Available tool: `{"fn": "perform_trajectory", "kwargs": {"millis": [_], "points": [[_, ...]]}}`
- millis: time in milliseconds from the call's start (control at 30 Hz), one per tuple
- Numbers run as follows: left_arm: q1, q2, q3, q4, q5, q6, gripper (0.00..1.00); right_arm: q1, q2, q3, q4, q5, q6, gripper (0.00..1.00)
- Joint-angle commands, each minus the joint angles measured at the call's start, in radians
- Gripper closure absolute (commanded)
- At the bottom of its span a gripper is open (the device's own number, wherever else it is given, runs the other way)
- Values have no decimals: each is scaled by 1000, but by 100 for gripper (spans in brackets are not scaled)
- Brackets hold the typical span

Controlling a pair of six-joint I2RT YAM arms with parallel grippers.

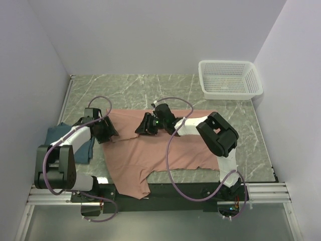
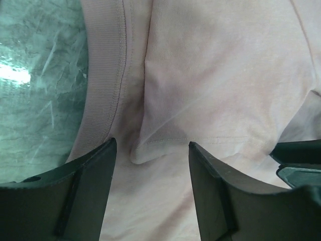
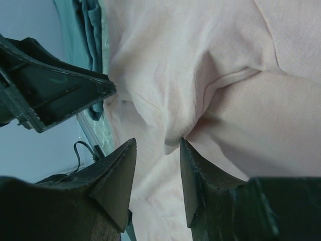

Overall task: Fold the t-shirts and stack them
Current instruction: Fold the tshirt

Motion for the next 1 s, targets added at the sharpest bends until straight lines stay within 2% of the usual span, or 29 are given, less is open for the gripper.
{"fn": "perform_trajectory", "kwargs": {"millis": [0, 267, 467, 567, 767, 967], "points": [[4, 12, 9, 26, 31, 13, 36, 6, 25, 13, 69, -4, 15, 53], [4, 27, 10, 28, 54, 17, 41, 6, 39, 7, 84, -18, 21, 55], [4, 12, 0, 26, 71, 14, 53, 7, 34, -1, 95, -21, 21, 56], [3, 1, -2, 23, 66, 13, 55, 9, 29, -10, 81, -7, 15, 56], [4, 17, 0, 8, 23, 16, 51, 7, 22, -31, 63, 34, 21, 55], [3, 26, 0, 5, 26, 19, 53, 7, 25, -31, 69, 33, 17, 55]]}}
